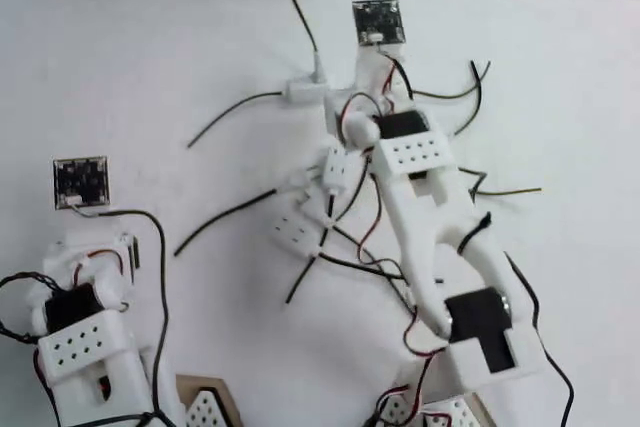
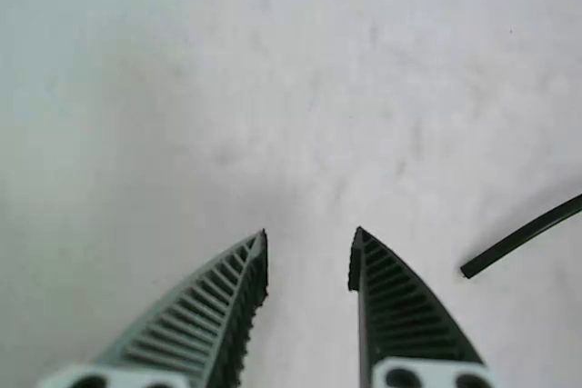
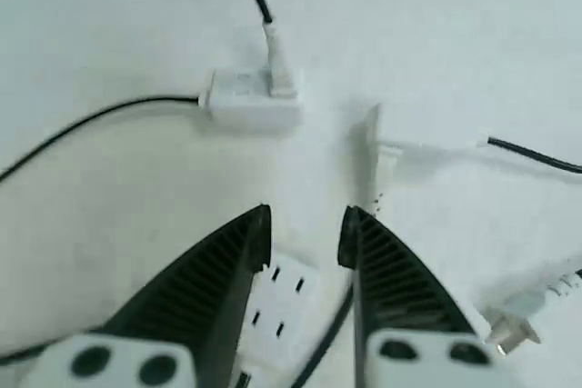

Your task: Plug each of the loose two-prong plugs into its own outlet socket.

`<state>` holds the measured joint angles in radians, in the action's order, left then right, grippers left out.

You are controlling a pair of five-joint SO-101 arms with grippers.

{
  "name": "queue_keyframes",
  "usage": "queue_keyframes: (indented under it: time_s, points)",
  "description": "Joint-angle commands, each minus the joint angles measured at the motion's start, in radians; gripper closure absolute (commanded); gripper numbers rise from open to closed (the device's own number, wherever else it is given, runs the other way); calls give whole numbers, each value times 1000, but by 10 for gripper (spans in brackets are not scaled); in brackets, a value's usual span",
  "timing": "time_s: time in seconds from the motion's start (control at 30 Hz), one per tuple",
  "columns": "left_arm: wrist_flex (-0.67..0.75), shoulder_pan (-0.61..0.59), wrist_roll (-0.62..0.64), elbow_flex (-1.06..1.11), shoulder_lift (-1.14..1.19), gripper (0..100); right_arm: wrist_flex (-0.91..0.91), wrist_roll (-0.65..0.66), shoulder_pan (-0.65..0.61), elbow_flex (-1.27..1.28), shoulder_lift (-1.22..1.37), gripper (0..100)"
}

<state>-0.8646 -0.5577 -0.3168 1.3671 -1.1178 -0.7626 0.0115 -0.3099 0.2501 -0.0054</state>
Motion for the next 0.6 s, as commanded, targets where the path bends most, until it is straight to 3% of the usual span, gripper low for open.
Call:
queue_keyframes:
  time_s: [0.0,0.23,0.43,0.57]
  points:
    - [23,-1,12,-25,-16,842,-150,189,-59,-43,-68,876]
    - [23,-1,12,-25,-16,842,-240,499,-160,-44,35,876]
    - [23,-1,12,-23,-16,842,-239,624,-229,-48,143,875]
    - [23,-1,12,-23,-16,842,-239,637,-260,-91,225,875]
